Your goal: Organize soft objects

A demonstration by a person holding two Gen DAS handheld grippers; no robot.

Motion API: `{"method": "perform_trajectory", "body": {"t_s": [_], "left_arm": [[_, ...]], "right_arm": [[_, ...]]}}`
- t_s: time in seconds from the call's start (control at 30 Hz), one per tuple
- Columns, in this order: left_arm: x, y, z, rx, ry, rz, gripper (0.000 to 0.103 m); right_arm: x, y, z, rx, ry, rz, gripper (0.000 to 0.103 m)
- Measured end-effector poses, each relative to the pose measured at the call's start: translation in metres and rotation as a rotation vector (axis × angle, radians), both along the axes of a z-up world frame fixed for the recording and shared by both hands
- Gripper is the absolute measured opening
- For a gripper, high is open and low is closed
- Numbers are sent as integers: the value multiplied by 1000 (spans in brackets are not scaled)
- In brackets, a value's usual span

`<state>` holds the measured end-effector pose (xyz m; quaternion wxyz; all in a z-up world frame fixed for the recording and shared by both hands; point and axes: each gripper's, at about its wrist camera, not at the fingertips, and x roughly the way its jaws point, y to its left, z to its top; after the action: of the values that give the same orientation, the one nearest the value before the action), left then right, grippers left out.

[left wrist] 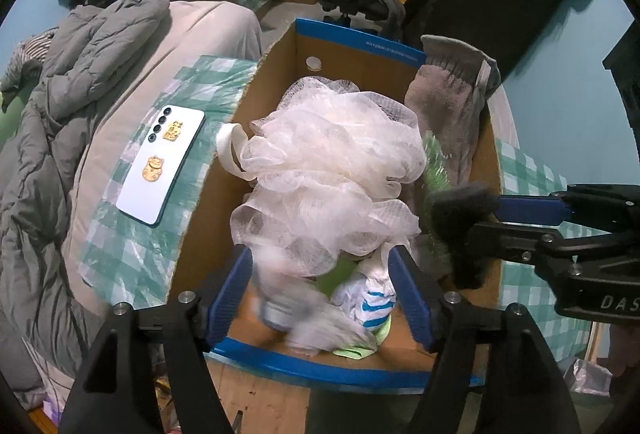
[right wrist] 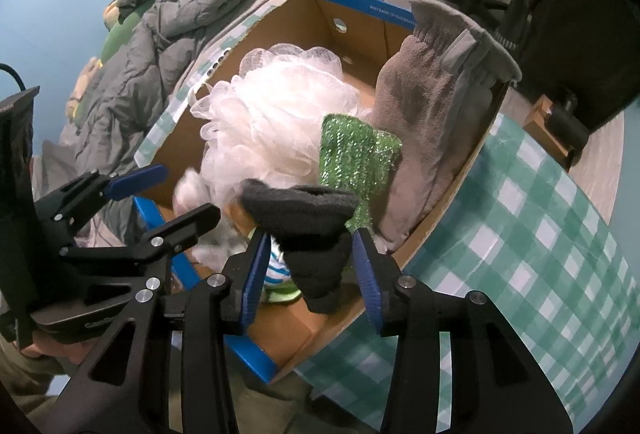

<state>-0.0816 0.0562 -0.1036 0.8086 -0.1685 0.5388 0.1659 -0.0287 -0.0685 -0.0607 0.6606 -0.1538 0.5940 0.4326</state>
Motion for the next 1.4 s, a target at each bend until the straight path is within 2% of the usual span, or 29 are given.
{"method": "perform_trajectory", "body": {"t_s": [0.13, 0.5, 0.6, 0.7, 0.97, 1.03, 1.4], "left_arm": [[-1, 0, 6, 3, -3, 8, 72], [-7, -8, 29, 17, -28, 14, 73], [-8, -13, 39, 26, -35, 8, 74], [-8, -18, 50, 39, -58, -1, 79], [-3, -28, 81, 47, -109, -16, 81], [-2, -30, 89, 49, -120, -14, 85], [6, -48, 120, 88, -157, -36, 92]], "right_arm": [[0, -1, 9, 19, -6, -4, 51], [5, -11, 38, 55, -54, -28, 51], [8, -18, 49, 58, -81, -43, 57], [12, -25, 59, 60, -107, -65, 57], [23, -49, 87, 59, -189, -130, 60], [26, -56, 95, 60, -206, -152, 60], [34, -87, 122, 75, -249, -243, 60]]}}
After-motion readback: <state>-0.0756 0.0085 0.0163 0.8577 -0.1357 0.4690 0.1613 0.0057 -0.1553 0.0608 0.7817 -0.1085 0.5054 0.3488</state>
